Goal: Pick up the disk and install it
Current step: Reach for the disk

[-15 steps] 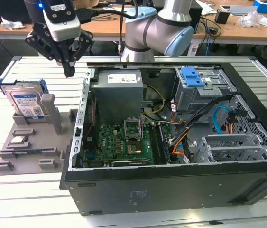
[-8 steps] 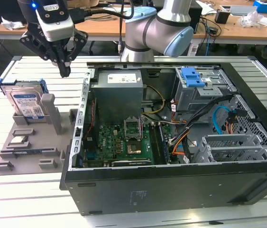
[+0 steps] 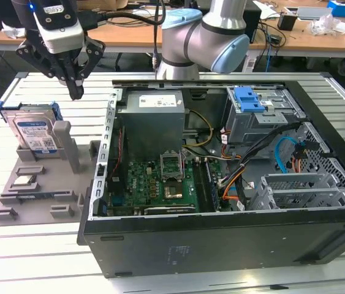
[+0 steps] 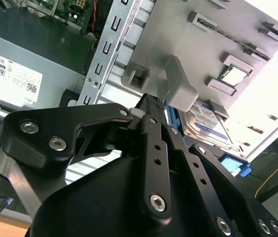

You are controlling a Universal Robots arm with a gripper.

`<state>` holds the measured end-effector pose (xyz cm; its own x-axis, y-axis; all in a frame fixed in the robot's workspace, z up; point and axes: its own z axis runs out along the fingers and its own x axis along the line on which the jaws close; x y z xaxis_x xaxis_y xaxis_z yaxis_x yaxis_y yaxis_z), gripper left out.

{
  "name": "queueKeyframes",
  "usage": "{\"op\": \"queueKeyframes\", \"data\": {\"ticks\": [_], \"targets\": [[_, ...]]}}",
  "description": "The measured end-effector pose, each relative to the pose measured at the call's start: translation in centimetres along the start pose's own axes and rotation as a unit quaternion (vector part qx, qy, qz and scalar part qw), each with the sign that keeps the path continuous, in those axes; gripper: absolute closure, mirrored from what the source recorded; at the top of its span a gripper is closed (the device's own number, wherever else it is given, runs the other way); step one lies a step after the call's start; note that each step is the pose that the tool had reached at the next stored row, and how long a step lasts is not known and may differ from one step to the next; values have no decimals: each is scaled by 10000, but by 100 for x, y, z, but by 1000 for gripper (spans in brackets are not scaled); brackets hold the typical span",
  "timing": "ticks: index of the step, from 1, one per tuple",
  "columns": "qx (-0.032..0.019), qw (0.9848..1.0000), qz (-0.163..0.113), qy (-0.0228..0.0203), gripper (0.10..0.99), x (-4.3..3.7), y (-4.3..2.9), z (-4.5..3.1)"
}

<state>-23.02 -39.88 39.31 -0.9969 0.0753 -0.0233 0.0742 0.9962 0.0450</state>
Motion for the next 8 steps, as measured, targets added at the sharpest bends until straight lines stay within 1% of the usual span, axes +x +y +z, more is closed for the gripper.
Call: {"op": "queueKeyframes", "data": {"ticks": [5,8], "targets": [[0,10000,0,0,980,89,-7,-2],[0,10000,0,0,980,120,-9,-3]]}}
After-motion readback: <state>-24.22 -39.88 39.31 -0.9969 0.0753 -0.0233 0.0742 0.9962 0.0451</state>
